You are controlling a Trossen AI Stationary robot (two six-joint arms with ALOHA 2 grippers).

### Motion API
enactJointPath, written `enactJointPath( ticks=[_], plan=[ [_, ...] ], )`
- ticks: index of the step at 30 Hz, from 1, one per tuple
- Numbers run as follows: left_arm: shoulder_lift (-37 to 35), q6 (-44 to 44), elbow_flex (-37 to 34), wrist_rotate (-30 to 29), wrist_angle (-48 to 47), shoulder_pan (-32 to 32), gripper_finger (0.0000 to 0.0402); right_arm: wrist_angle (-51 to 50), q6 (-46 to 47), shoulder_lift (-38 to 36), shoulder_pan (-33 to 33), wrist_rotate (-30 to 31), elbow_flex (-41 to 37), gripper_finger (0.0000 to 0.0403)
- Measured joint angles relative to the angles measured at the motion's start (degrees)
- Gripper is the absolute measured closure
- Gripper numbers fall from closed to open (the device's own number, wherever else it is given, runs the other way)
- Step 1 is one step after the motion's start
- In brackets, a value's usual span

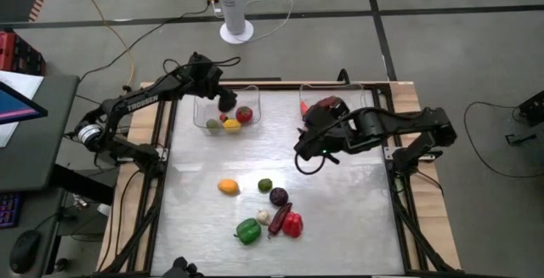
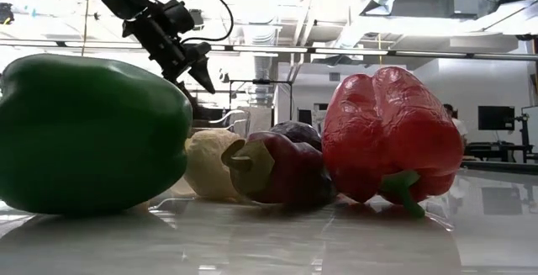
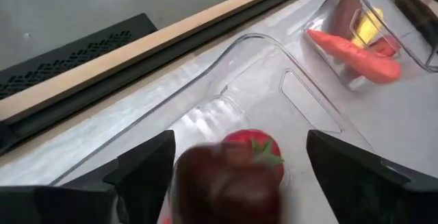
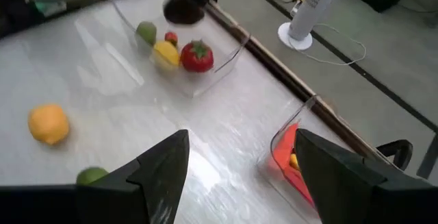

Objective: Sort produce into baskets
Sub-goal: Put the dark red apple into the left transparent bin, then put the yellow lemon into the left transparent bin

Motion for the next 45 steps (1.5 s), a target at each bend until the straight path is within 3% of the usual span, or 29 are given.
enactJointPath(
  ticks=[5, 9, 13, 17, 20, 27, 35, 42, 45],
  plan=[
    [-0.02, 2.10, 3.31, 0.33, -4.53, -0.75, 0.0067, 1.23, -1.16, -0.42, -0.85, -3.45, 0.00, 0.0112],
    [-0.05, 5.16, 7.33, 8.75, -9.46, -4.25, 0.0069, 1.32, -1.15, -2.15, -0.85, -4.06, 0.00, 0.0112],
    [-0.46, 8.61, 8.62, 14.50, -15.01, -14.07, 0.0085, 1.27, -2.07, -3.12, -0.99, -7.00, 0.07, 0.0112],
    [-0.73, 11.57, 8.57, 15.81, -19.49, -27.11, 0.0107, 1.21, -4.07, -2.90, -1.14, -9.75, 0.04, 0.0112],
    [-0.71, 11.55, 8.50, 13.05, -21.91, -36.04, 0.0122, 1.21, -4.22, -3.01, -1.14, -10.10, 0.04, 0.0112],
    [-0.79, 15.85, 6.26, -3.60, -27.36, -51.74, 0.0146, 0.78, -5.20, -2.97, -0.61, -10.20, 0.04, 0.0112],
    [0.00, 8.10, -4.42, -1.69, -18.75, -58.20, 0.0146, 0.90, -5.70, -2.97, -0.59, -11.64, 0.04, 0.0112],
    [-0.02, 5.95, -8.37, -14.62, -12.83, -61.82, 0.0098, 2.69, -6.30, -2.97, -0.61, -12.66, 0.04, 0.0112],
    [0.01, 6.24, -9.74, -15.86, -10.99, -62.32, 0.0074, 2.57, -6.31, -2.97, -0.59, -12.72, 0.04, 0.0112]
  ],
)
